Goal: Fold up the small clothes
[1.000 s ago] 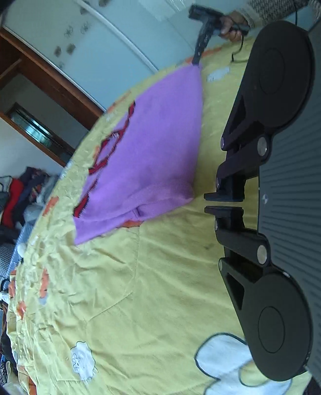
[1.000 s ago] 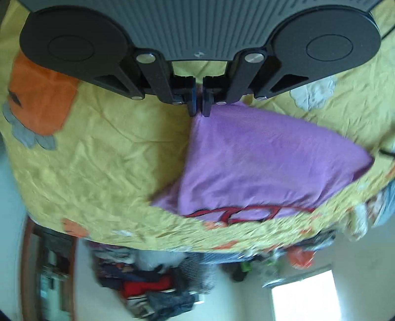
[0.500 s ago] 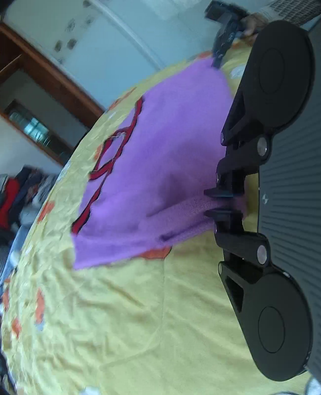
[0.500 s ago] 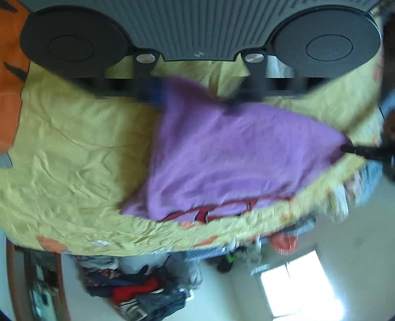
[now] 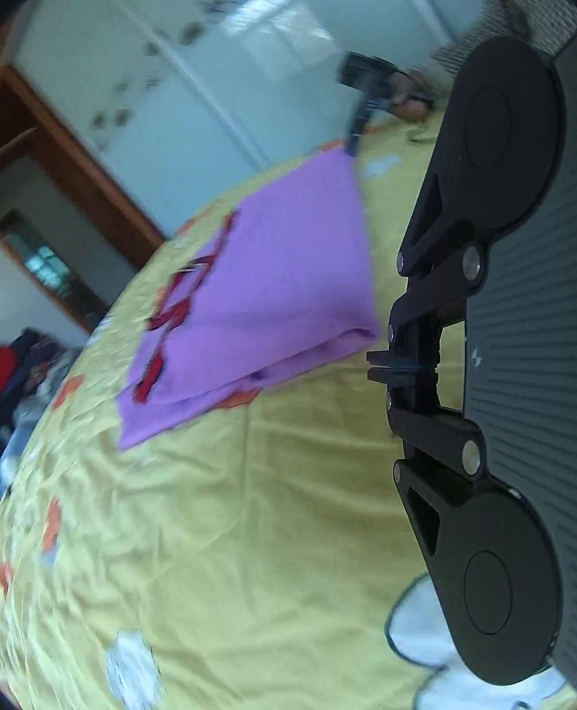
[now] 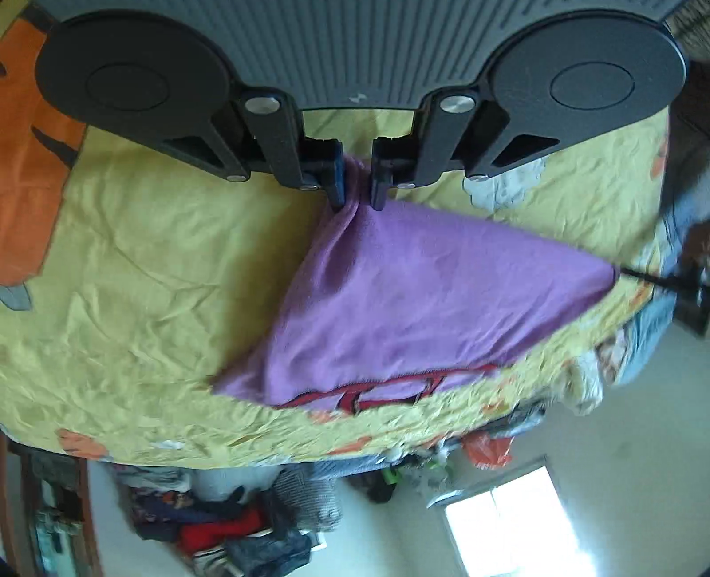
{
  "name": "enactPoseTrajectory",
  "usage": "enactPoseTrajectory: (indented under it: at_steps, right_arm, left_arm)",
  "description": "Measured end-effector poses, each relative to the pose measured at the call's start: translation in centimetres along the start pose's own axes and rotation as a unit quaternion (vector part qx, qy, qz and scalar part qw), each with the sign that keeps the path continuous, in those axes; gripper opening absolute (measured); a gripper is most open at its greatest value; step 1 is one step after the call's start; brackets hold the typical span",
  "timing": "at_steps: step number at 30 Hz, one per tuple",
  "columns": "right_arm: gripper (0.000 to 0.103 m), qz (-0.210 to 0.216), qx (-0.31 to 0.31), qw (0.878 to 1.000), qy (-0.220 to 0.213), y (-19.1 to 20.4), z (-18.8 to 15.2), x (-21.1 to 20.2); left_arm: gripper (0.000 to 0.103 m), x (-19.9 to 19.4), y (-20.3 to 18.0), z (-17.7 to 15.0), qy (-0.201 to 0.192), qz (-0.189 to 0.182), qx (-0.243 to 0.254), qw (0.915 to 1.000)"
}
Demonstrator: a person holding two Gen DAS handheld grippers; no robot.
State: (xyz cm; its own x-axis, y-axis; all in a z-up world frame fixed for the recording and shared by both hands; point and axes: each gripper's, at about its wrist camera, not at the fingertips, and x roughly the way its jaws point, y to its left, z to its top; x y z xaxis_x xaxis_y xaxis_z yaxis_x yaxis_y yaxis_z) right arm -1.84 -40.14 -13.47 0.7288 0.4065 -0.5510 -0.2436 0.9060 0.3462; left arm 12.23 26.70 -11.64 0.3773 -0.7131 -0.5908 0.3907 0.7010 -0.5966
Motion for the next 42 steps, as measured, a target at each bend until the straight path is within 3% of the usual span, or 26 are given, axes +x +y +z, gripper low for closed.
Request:
enactPoseTrajectory:
  at_steps: [1,2,3,4,6,8,9,10,11,12,17,19,21,23,25,26,27,28,29,30,31,32,37,40,41,42]
  right_arm:
    - [0.042,-0.002,0.005,1.000,-0.008,-0.1,0.2,-0.3]
    - [0.060,-0.001,0.005,1.000,-0.017,0.0,0.4,-0.6]
    - [0.072,-0.003,0.005,1.000,-0.026,0.1,0.7,-0.7]
    - [0.073,-0.002,0.006,1.000,-0.029,0.3,0.9,-0.5]
    - [0.073,0.005,0.000,1.000,-0.022,0.8,1.2,0.2]
    - [0.073,0.008,-0.012,1.000,-0.020,1.5,1.1,0.8]
    - [0.073,0.013,-0.013,1.000,-0.016,1.6,1.0,1.3]
    - [0.069,0.022,-0.018,1.000,-0.009,1.9,0.8,1.8]
    - [0.027,0.023,-0.031,0.999,-0.002,2.2,0.6,2.4]
    - [0.010,0.015,-0.039,0.999,0.002,2.4,0.7,2.6]
    - [0.008,0.050,-0.048,0.997,-0.027,1.4,2.5,0.0]
    - [0.008,0.030,-0.075,0.997,0.001,1.5,2.3,0.6]
    - [0.008,0.006,-0.107,0.993,0.046,1.7,1.3,1.8]
    - [0.009,0.023,-0.078,0.995,0.059,0.9,1.2,1.7]
    - [0.024,0.007,-0.067,0.996,0.053,0.8,2.3,1.1]
    - [0.045,-0.004,-0.062,0.997,0.040,0.7,3.1,0.8]
    - [0.061,-0.009,-0.060,0.998,0.025,0.6,3.9,0.7]
    - [0.065,-0.022,-0.060,0.998,0.009,0.6,4.8,0.9]
    - [0.065,-0.036,-0.057,0.998,-0.006,0.3,5.8,1.2]
    - [0.064,-0.045,-0.053,0.997,-0.020,0.1,6.8,1.9]
    - [0.064,-0.053,-0.049,0.997,-0.032,-0.2,7.8,2.8]
    - [0.065,-0.054,-0.044,0.997,-0.036,-0.6,8.8,4.1]
    - [0.061,-0.067,-0.016,0.997,-0.030,-2.7,12.8,11.3]
    - [0.056,-0.054,0.013,0.998,-0.010,-4.0,14.1,14.5]
    - [0.017,-0.034,0.027,0.999,0.012,-4.5,14.3,15.7]
    - [0.004,-0.043,0.025,0.999,0.022,-4.5,14.2,16.4]
  left_arm:
    - [0.000,-0.3,-0.1,0.2,-0.015,0.004,-0.003,0.9999]
    - [0.000,-0.5,-0.4,0.5,-0.029,0.002,-0.006,0.9996]
    - [0.019,-0.3,-0.6,0.7,-0.036,-0.003,-0.013,0.9993]
    - [0.063,0.1,-1.0,1.0,-0.042,-0.005,-0.020,0.9989]
    - [0.101,1.3,-2.1,0.9,-0.063,0.010,-0.015,0.9978]
    - [0.075,3.1,-2.3,1.0,-0.062,-0.018,-0.029,0.9975]
    - [0.033,4.0,-2.2,0.9,-0.057,-0.034,-0.042,0.9969]
    - [0.003,4.8,-2.2,0.9,-0.043,-0.029,-0.045,0.9976]
    - [0.003,5.5,-2.3,0.9,-0.033,-0.012,-0.031,0.9989]
    - [0.002,6.0,-2.3,1.1,-0.019,-0.002,-0.015,0.9997]
    - [0.002,3.5,-2.9,3.2,0.006,0.022,0.079,0.9966]
    - [0.003,3.4,-3.3,3.4,0.042,0.045,0.120,0.9909]
    - [0.002,4.7,-3.4,2.6,0.100,0.091,0.164,0.9771]
    - [0.001,4.1,-2.8,2.7,0.110,0.084,0.153,0.9785]
    - [0.000,2.8,-2.9,3.6,0.080,0.103,0.146,0.9807]
    - [0.000,2.0,-2.9,4.3,0.057,0.081,0.126,0.9871]
    - [0.005,1.4,-3.2,5.1,0.030,0.061,0.112,0.9914]
    - [0.024,1.3,-3.6,6.0,0.003,0.058,0.100,0.9933]
    - [0.036,1.7,-4.1,6.9,-0.018,0.054,0.088,0.9945]
    - [0.055,2.3,-4.5,7.7,-0.040,0.043,0.083,0.9948]
    - [0.065,3.4,-5.1,8.4,-0.062,0.039,0.078,0.9943]
    - [0.067,4.9,-5.5,9.3,-0.067,0.037,0.069,0.9947]
    - [0.069,13.0,-6.8,11.8,-0.057,0.068,0.061,0.9942]
    - [0.083,16.5,-7.1,12.3,-0.056,0.140,0.081,0.9852]
    - [0.083,17.3,-6.7,12.7,-0.055,0.154,0.083,0.9831]
    - [0.083,17.6,-6.6,12.8,-0.061,0.167,0.093,0.9797]
